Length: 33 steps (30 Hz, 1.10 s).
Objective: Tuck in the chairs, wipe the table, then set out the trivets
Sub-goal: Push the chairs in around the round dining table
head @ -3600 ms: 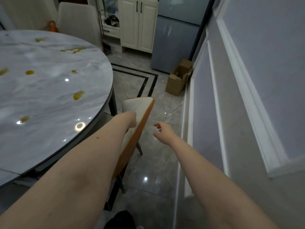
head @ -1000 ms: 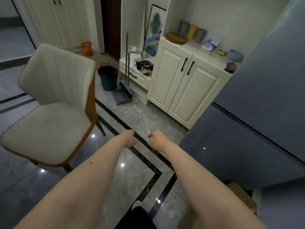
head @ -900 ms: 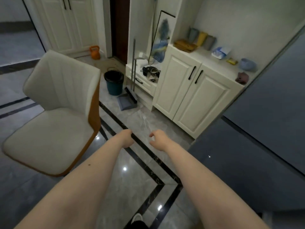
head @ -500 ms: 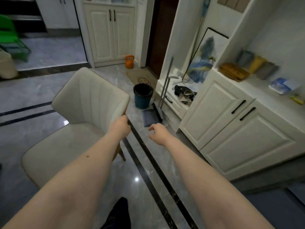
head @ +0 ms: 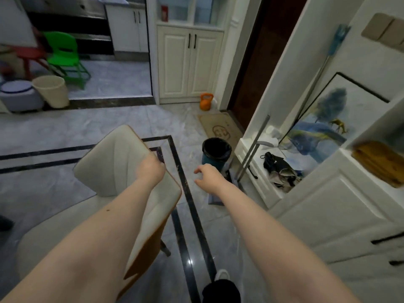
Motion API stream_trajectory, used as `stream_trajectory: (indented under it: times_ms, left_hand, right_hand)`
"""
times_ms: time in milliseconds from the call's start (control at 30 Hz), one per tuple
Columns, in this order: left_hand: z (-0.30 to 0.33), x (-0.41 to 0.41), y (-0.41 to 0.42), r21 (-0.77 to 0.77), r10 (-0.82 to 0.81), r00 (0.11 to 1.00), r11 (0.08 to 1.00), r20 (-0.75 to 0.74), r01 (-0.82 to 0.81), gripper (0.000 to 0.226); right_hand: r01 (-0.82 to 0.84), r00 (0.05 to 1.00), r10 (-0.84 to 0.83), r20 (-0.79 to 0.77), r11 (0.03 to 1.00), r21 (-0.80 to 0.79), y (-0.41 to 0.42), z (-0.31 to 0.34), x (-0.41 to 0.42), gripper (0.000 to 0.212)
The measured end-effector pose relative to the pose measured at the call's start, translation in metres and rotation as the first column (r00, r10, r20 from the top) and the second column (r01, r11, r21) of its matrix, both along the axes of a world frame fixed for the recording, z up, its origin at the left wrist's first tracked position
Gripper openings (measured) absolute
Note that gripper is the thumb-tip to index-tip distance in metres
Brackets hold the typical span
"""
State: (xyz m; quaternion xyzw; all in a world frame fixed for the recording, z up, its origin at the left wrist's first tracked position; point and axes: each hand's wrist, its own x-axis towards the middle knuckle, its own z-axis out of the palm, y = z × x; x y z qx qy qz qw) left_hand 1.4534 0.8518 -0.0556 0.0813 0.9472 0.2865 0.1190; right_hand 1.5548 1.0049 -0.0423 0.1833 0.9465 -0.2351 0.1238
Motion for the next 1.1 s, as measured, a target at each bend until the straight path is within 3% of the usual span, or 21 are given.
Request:
stream_trajectory:
  times_ms: [133,367,467,667,767,900,1000,1100]
  left_hand:
    - [-0.008,-0.032,0.025,0.06,0.248,0.969,0.967,-0.006,-0.247,0.039]
    - [-0.014,-0.032,0.048,-0.135,0.494,0.86,0.868,0.13,-0.478,0.065]
    - [-0.025,-0.031,0.044,-0.206,0.552,0.793,0.833,0.257,-0.513,0.071]
    - [-0.035,-0.053,0.044,-0.168,0.564,0.671,0.811,0.482,-0.561,0.065]
    - [-0.035,-0.063,0.047,-0.211,0.587,0.646,0.797,0.487,-0.565,0.065]
    - [-0.039,-0.068,0.05,-0.245,0.624,0.624,0.771,0.47,-0.587,0.055]
    - [-0.04,-0.07,0.051,-0.275,0.639,0.614,0.763,0.463,-0.586,0.047]
    - [-0.039,-0.074,0.056,-0.268,0.706,0.542,0.689,0.456,-0.673,0.046]
  right_hand:
    - [-0.146,0.989,0.144,-0.032,0.987,-0.069,0.038,-0.011,-0.06,0.036]
    - [-0.551,0.834,0.547,-0.065,0.833,-0.054,0.055,-0.007,-0.149,0.041]
    - [-0.692,0.712,0.689,-0.136,0.721,0.031,0.032,-0.009,-0.178,0.046]
    - [-0.867,0.383,0.904,-0.19,0.423,0.264,-0.003,-0.02,-0.218,0.063]
    - [-0.888,0.249,0.958,-0.14,0.283,0.361,-0.007,-0.027,-0.237,0.064]
    - [-0.921,0.098,0.99,-0.105,0.13,0.366,-0.011,-0.028,-0.257,0.063]
    - [-0.916,-0.076,0.997,-0.018,-0.063,0.397,-0.023,-0.03,-0.267,0.055]
    - [-0.902,-0.191,0.98,0.059,-0.199,0.382,-0.037,-0.037,-0.28,0.052]
